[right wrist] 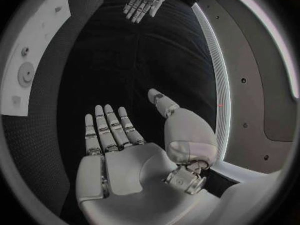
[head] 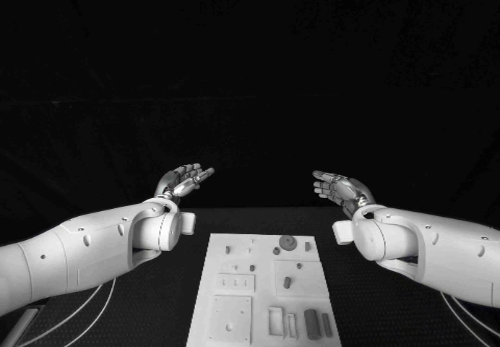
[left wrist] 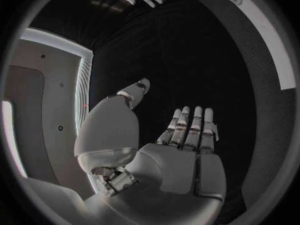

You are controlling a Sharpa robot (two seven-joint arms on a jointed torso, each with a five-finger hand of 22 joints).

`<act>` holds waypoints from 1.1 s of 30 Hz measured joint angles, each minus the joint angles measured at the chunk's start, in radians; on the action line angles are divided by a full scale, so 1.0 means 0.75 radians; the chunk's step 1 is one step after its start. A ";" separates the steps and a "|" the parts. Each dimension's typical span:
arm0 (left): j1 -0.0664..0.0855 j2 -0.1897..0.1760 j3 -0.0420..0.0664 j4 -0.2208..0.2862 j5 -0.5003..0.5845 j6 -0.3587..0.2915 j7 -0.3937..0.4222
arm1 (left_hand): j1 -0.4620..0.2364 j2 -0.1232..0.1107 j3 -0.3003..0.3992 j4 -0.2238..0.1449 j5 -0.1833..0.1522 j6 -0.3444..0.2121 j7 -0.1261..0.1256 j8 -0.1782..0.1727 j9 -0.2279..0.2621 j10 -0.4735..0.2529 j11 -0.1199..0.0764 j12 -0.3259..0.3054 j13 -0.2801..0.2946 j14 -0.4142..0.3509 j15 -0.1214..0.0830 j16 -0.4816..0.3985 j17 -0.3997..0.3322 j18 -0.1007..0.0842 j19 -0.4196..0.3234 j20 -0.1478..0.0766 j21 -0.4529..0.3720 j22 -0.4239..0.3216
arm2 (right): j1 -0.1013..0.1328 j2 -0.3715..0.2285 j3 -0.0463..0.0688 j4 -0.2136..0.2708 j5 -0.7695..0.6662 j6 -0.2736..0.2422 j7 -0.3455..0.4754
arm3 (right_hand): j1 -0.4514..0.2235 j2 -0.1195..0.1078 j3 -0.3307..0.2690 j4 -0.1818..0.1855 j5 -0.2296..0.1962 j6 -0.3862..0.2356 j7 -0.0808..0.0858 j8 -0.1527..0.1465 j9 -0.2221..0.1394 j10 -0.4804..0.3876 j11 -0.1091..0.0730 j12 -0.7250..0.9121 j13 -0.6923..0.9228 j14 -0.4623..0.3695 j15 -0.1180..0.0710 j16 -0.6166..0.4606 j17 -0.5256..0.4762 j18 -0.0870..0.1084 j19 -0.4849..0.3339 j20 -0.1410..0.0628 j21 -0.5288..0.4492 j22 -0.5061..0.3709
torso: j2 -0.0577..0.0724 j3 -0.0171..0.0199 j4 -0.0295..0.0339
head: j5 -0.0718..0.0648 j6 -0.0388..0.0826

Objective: Assemble the parts on the task board

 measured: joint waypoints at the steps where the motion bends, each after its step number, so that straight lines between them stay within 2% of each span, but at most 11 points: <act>1: 0.011 0.005 -0.009 -0.018 0.000 0.024 -0.015 | 0.033 -0.002 0.017 0.001 0.005 0.012 0.003 0.011 0.011 0.017 0.006 0.005 0.002 0.013 0.002 0.011 0.014 0.000 0.005 0.005 0.015 0.023 | 0.021 0.001 -0.018 -0.020 0.002 0.041 -0.031 | 0.022 -0.003 0.009 -0.009 0.003 0.010 0.002 0.006 0.006 0.013 0.002 0.003 0.002 0.008 0.004 0.005 0.007 0.000 0.004 0.004 0.003 0.021 | 0.000 0.0001 -0.0001 | 0.000 0.000; 4: 0.027 0.012 -0.020 -0.046 -0.001 0.072 -0.045 | 0.050 -0.006 0.026 0.004 0.006 0.017 0.006 0.016 0.019 0.025 0.006 0.009 0.003 0.019 0.004 0.015 0.025 0.000 0.007 0.007 0.026 0.039 | 0.061 0.004 -0.052 -0.061 0.007 0.134 -0.102 | 0.056 -0.024 0.029 -0.030 0.004 0.013 0.004 0.010 0.009 0.023 0.004 0.003 0.002 0.014 0.004 0.013 0.011 0.000 0.017 0.007 0.003 0.063 | 0.000 0.0001 -0.0003 | 0.000 0.000; 8: 0.029 0.012 -0.022 -0.051 -0.002 0.109 -0.069 | 0.068 0.011 0.024 0.002 0.020 0.037 0.025 0.031 0.037 0.077 0.014 0.017 0.010 0.050 0.010 0.039 0.047 0.000 0.041 -0.002 0.036 0.039 | 0.091 0.005 -0.075 -0.091 0.013 0.230 -0.175 | 0.106 -0.049 0.034 -0.054 0.004 0.046 0.005 0.028 0.014 0.059 0.007 0.011 0.005 0.045 0.007 0.033 0.018 0.022 0.065 0.004 0.012 0.162 | 0.000 0.0001 -0.0003 | 0.000 0.000; 10: 0.029 0.013 -0.022 -0.052 -0.002 0.120 -0.077 | 0.068 0.011 0.022 0.000 0.020 0.037 0.025 0.031 0.041 0.083 0.016 0.017 0.011 0.052 0.009 0.040 0.048 0.000 0.045 -0.002 0.036 0.039 | 0.097 0.006 -0.079 -0.098 0.014 0.262 -0.199 | 0.109 -0.051 0.030 -0.058 0.013 0.049 0.006 0.029 0.016 0.070 0.014 0.013 0.007 0.053 0.009 0.034 0.019 0.022 0.083 0.002 0.016 0.205 | 0.000 0.0001 -0.0003 | 0.000 0.000; 11: 0.029 0.013 -0.022 -0.055 -0.003 0.137 -0.085 | 0.068 0.024 0.014 -0.008 0.020 0.065 0.034 0.057 0.063 0.120 0.023 0.032 0.018 0.107 0.033 0.070 0.059 0.000 0.090 -0.007 0.055 0.039 | 0.097 0.015 -0.080 -0.118 -0.011 0.266 -0.209 | 0.127 -0.055 0.029 -0.067 0.039 0.069 0.007 0.037 0.020 0.093 0.021 0.022 0.010 0.076 0.019 0.048 0.024 0.024 0.114 0.001 0.024 0.274 | 0.000 0.0001 -0.0003 | 0.000 0.000; 13: 0.029 0.012 -0.022 -0.059 -0.004 0.169 -0.097 | 0.062 0.050 -0.007 -0.030 0.020 0.106 0.044 0.082 0.079 0.176 0.040 0.061 0.029 0.191 0.044 0.117 0.071 0.001 0.166 -0.021 0.078 0.038 | 0.098 0.024 -0.080 -0.141 -0.071 0.263 -0.220 | 0.139 -0.067 0.017 -0.082 0.074 0.105 0.009 0.057 0.025 0.139 0.037 0.041 0.016 0.127 0.044 0.075 0.033 0.056 0.177 -0.005 0.038 0.344 | 0.000 0.0000 -0.0003 | 0.000 -0.002; 14: 0.029 0.010 -0.022 -0.059 -0.005 0.190 -0.104 | 0.054 0.076 -0.030 -0.052 0.020 0.164 0.048 0.104 0.085 0.252 0.053 0.099 0.043 0.282 0.043 0.162 0.081 0.023 0.238 -0.038 0.095 0.029 | 0.098 0.025 -0.080 -0.146 -0.113 0.259 -0.226 | 0.155 -0.066 0.008 -0.091 0.079 0.135 0.010 0.069 0.029 0.176 0.042 0.054 0.020 0.162 0.048 0.091 0.040 0.063 0.214 -0.009 0.041 0.351 | 0.000 0.0000 -0.0003 | 0.001 -0.003; 19: 0.029 0.008 -0.023 -0.054 -0.021 0.252 -0.127 | 0.038 0.149 -0.073 -0.152 0.027 0.358 0.064 0.136 0.077 0.484 0.060 0.193 0.075 0.510 -0.011 0.254 0.088 0.070 0.424 -0.081 0.120 -0.031 | 0.098 0.033 -0.080 -0.175 -0.296 0.243 -0.239 | 0.228 -0.078 0.007 -0.115 0.063 0.269 0.024 0.112 0.040 0.327 0.015 0.101 0.046 0.295 0.018 0.145 0.072 0.126 0.343 -0.015 0.052 0.338 | 0.000 -0.0003 -0.0003 | 0.003 -0.005; 25: 0.029 -0.012 -0.023 -0.041 -0.066 0.307 -0.144 | 0.051 0.197 -0.063 -0.259 0.039 0.558 0.093 0.152 0.062 0.717 0.021 0.266 0.108 0.776 -0.108 0.353 0.110 0.116 0.642 -0.135 0.191 -0.071 | 0.098 0.043 -0.080 -0.235 -0.594 0.249 -0.258 | 0.310 -0.091 0.075 -0.109 0.027 0.482 0.042 0.172 0.067 0.543 -0.067 0.166 0.090 0.488 -0.064 0.220 0.131 0.201 0.537 -0.022 0.105 0.324 | 0.000 -0.0010 -0.0003 | 0.004 -0.009; 27: 0.029 -0.020 -0.023 -0.033 -0.090 0.331 -0.149 | 0.053 0.198 -0.054 -0.308 0.038 0.623 0.094 0.157 0.057 0.796 -0.001 0.279 0.120 0.874 -0.148 0.394 0.127 0.128 0.735 -0.162 0.231 -0.079 | 0.098 0.054 -0.080 -0.255 -0.708 0.262 -0.265 | 0.310 -0.091 0.101 -0.105 0.017 0.534 0.037 0.164 0.063 0.596 -0.084 0.160 0.090 0.545 -0.087 0.221 0.145 0.230 0.601 -0.016 0.108 0.301 | 0.000 -0.0010 -0.0003 | 0.004 -0.011; 33: 0.029 -0.060 -0.019 0.031 -0.147 0.422 -0.166 | 0.062 0.207 -0.030 -0.378 0.031 0.669 0.088 0.127 0.045 0.871 -0.020 0.275 0.128 0.941 -0.183 0.417 0.139 0.133 0.803 -0.193 0.263 -0.100 | 0.098 0.091 -0.080 -0.295 -0.981 0.316 -0.275 | 0.325 -0.096 0.116 -0.104 -0.026 0.541 0.032 0.106 0.032 0.694 -0.119 0.143 0.091 0.655 -0.131 0.232 0.177 0.272 0.719 -0.008 0.127 0.277 | 0.002 -0.0036 0.0009 | 0.004 -0.018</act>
